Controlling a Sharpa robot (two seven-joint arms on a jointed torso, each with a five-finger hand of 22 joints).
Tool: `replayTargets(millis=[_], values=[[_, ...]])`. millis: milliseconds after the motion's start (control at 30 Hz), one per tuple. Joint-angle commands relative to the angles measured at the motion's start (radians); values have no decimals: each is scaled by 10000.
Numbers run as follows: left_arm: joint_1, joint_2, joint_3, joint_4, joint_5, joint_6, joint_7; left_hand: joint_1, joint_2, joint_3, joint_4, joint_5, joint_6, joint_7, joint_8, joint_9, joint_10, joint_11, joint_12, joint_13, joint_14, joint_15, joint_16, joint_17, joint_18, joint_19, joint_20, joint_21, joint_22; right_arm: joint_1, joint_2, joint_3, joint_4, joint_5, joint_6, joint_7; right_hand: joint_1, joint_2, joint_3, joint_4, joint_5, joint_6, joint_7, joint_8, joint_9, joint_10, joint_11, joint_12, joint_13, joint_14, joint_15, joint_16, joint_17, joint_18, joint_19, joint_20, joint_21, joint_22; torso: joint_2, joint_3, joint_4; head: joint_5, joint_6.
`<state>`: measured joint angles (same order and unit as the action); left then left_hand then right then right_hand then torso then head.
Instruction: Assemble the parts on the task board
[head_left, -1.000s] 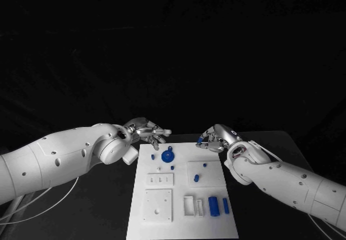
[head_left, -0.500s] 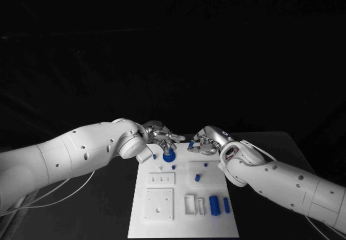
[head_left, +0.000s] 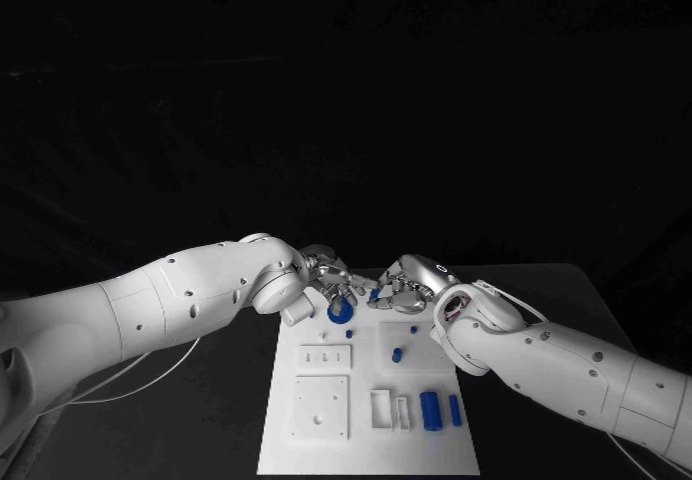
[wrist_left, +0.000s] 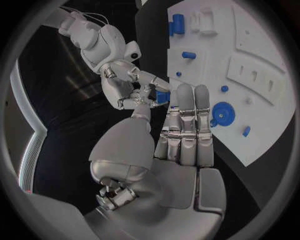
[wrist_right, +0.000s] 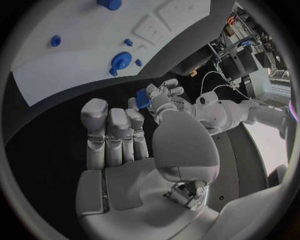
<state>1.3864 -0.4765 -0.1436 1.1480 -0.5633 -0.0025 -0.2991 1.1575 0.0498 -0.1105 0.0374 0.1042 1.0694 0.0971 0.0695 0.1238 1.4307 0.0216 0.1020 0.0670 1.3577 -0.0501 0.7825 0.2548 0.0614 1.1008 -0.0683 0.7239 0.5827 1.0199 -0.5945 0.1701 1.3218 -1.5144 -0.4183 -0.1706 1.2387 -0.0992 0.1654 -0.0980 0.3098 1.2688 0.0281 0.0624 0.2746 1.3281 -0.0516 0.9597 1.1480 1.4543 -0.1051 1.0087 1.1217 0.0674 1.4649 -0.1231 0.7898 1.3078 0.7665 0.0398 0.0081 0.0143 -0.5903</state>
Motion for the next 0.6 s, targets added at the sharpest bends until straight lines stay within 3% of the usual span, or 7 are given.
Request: replayTargets(millis=[33,400,600], values=[[30,86,1,-32,-404,418,-326,-63,-14,7,60,-25,-15,-5,-42,13,-66,-12,-52,11,76,22,62,15,-30,65,5,58,34,19,36,-6,26,-103,214,-61,88,10,-6,25,8,129,-136,9,-1,-9,-49,-20,-2,8,-60,26,3,-120,241,-76,6,976,2,-11,2,6,-2],[35,216,-1,-117,-559,891,-450,83,182,104,-134,238,97,-35,-40,50,-52,-21,-185,1,66,17,79,22,-37,56,1,-9,232,31,107,-17,58,-128,332,-84,91,9,-23,43,24,123,-133,8,-11,-20,-49,-41,-15,4,-59,10,-5,-115,235,-75,-27,968,1,-19,1,-2,-5],[38,294,-1,-105,-551,1046,-383,282,497,268,-255,380,162,-66,-46,46,4,-54,-229,-3,105,-6,78,20,-51,80,-23,-34,303,33,139,-19,91,-151,512,-125,91,10,-51,63,31,117,-131,8,-23,-29,-47,-57,-23,1,-54,-9,-14,-119,229,-69,-38,967,14,-25,15,6,-27]])
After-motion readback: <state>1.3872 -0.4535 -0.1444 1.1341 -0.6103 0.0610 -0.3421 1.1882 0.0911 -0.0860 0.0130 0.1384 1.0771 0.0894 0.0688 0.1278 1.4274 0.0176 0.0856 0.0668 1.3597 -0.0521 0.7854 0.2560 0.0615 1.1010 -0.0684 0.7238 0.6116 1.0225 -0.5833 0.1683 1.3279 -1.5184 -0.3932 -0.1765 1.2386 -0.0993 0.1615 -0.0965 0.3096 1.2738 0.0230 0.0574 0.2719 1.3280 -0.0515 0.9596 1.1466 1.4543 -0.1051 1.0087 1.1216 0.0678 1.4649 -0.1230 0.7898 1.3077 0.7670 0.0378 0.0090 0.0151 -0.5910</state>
